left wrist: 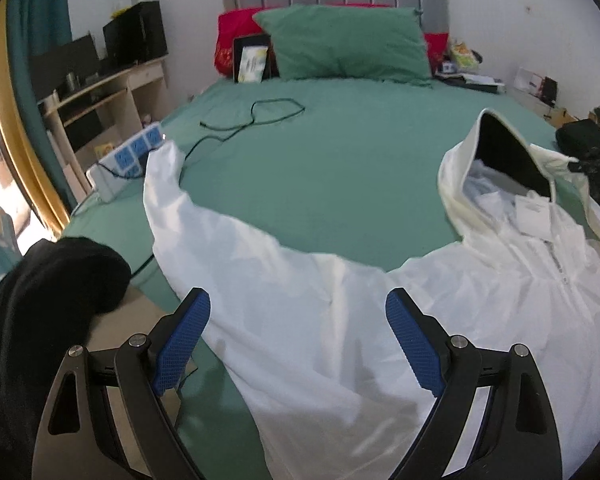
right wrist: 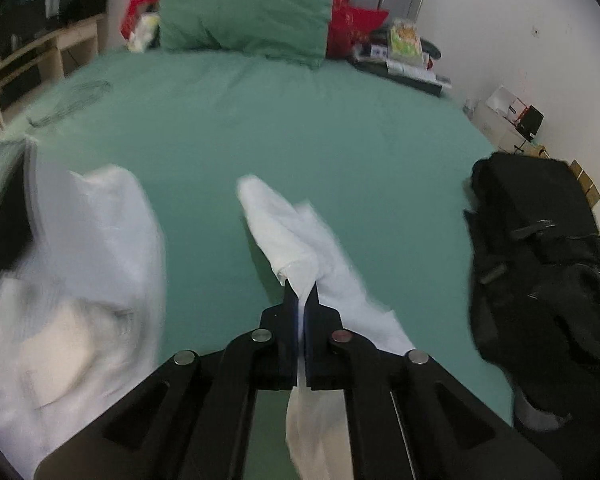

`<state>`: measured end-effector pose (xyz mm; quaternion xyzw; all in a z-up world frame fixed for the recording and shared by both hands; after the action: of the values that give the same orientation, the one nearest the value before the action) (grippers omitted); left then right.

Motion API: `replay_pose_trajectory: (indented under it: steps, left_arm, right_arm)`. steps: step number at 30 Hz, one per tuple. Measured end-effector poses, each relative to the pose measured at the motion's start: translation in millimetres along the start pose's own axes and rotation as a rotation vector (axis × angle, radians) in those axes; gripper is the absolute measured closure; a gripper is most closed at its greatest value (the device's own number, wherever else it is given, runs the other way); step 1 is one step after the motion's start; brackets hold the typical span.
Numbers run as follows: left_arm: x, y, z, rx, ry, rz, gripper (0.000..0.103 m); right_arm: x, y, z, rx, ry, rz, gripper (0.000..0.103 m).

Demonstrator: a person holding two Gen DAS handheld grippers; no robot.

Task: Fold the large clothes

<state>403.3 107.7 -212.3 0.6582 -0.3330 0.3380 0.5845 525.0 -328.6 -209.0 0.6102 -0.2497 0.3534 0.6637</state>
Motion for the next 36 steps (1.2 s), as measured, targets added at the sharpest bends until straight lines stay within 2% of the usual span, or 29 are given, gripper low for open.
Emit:
replay_pose_trajectory:
  steps: [3, 7, 9, 13, 17, 20, 22, 25, 27, 28, 29, 31, 33, 36]
  left_arm:
    - [-2.3, 7.0, 8.7, -0.059, 0.043, -0.032, 0.011]
    - [-3.1, 15.7, 10.6, -0.111, 0.103, -0.067, 0.011]
    - [-6.1, 18.4, 12.7, -0.142, 0.080, -0.110, 0.011]
    - [-3.1, 31.6, 3.0, -0.128, 0.035, -0.085, 0.011]
    - [-1.6, 35.7, -15.9, -0.091, 0.015, -0.084, 0.011]
    - [-7.2, 28.9, -35.4, -0.077, 0.065, -0.129, 0.011]
    - [-13.4, 21.7, -45.6, -0.102, 0.131, -0.176, 0.011]
    - [-23.2, 11.7, -51.1, -0.185, 0.233, -0.245, 0.011]
    - [-24.9, 7.7, -48.6, -0.226, 0.281, -0.254, 0.011]
    - [-25.2, 5.6, -43.5, -0.248, 0.287, -0.254, 0.011]
    - [-25.0, 5.0, -38.3, -0.262, 0.284, -0.253, 0.011]
    - [-23.0, 1.0, -23.1, -0.301, 0.259, -0.247, 0.011]
    - [-20.3, -6.1, -2.0, -0.337, 0.217, -0.242, 0.017]
    - [-17.4, -15.2, 23.4, -0.363, 0.151, -0.232, 0.023]
  right_arm:
    - [15.3, 61.2, -17.0, 0.066, -0.032, 0.046, 0.101]
    - [30.3, 119.4, -56.6, 0.136, -0.047, 0.105, 0.101]
    - [36.8, 146.5, -86.4, 0.175, -0.046, 0.145, 0.101]
    - [39.2, 169.0, -154.1, 0.262, -0.014, 0.197, 0.101]
    - [7.6, 159.0, -226.8, 0.382, 0.019, 0.144, 0.100]
    - [-37.6, 148.6, -279.6, 0.517, 0.048, 0.059, 0.100]
    - [-72.7, 141.6, -311.6, 0.594, 0.084, -0.045, 0.100]
    - [-109.6, 140.3, -336.6, 0.654, 0.143, -0.146, 0.095]
    - [-127.0, 138.5, -344.7, 0.670, 0.164, -0.214, 0.076]
    - [-131.2, 139.0, -344.7, 0.675, 0.168, -0.231, 0.063]
    - [-133.1, 140.5, -341.4, 0.677, 0.169, -0.234, 0.053]
    - [-130.4, 146.8, -328.4, 0.678, 0.169, -0.219, 0.051]
    - [-126.8, 155.3, -311.0, 0.665, 0.159, -0.195, 0.051]
    - [-117.8, 162.8, -262.0, 0.585, 0.122, -0.137, 0.051]
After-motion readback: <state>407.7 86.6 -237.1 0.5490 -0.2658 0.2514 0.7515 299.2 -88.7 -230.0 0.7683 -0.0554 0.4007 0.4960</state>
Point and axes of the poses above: each gripper's, at about its wrist camera, not at the fingertips, and y roughly against the way its jaws point, z to its right, x to its top, the point moved 7 cm from there along -y, roughly the way its jaws point, and after that the axes turned 10 degrees about z, right-handed, at the moved point
